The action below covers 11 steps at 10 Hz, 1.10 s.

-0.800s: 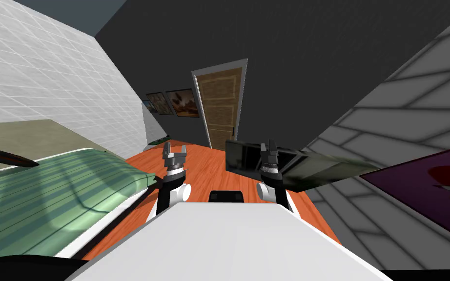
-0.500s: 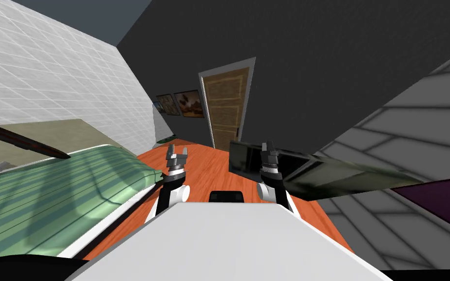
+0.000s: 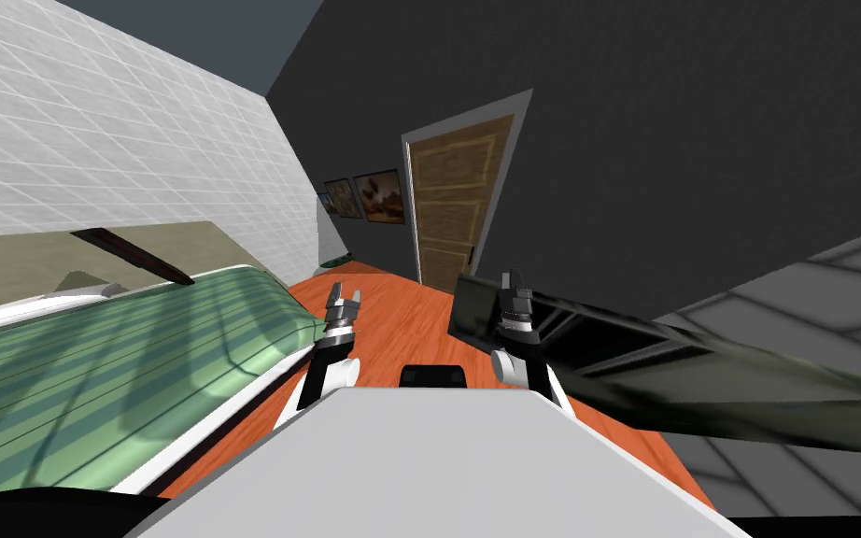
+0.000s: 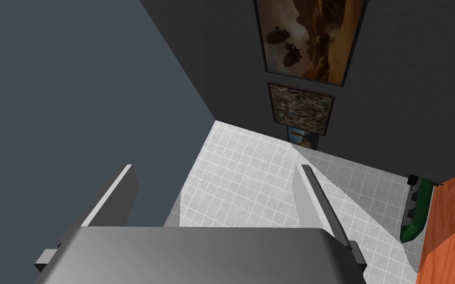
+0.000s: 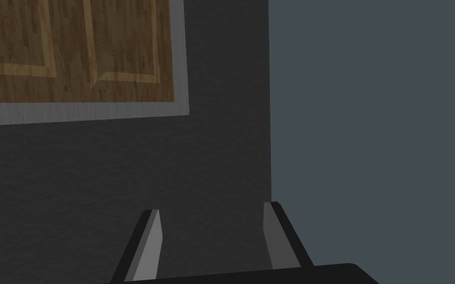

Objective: Push the door open

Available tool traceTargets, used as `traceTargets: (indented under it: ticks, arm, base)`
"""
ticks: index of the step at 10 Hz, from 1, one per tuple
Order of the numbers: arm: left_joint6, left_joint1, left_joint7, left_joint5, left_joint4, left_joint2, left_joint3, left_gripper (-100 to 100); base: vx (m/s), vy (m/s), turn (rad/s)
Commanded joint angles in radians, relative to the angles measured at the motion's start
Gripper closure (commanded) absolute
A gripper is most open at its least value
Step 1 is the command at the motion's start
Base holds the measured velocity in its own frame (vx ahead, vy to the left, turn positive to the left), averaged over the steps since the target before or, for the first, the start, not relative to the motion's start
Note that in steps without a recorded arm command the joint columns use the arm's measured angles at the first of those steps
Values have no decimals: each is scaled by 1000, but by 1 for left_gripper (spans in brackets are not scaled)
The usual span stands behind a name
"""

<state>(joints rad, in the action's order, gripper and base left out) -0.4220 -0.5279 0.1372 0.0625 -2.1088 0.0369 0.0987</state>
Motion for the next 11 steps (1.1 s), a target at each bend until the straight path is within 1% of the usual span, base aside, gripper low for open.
traceTargets:
  ticks: [1, 4, 5, 8, 11]
  arm:
    - [31, -2, 8, -9, 22, 5, 9, -100]
    - [82, -3, 26, -22, 70, 15, 31, -100]
    - [90, -3, 29, -25, 78, 17, 34, -100]
    - [140, -4, 48, -38, 126, 28, 56, -100]
    - [201, -4, 70, -55, 183, 36, 82, -100]
  base:
    - [122, 137, 173]
    - [111, 110, 223]
    - [105, 93, 117]
    - [130, 67, 199]
    - [156, 81, 242]
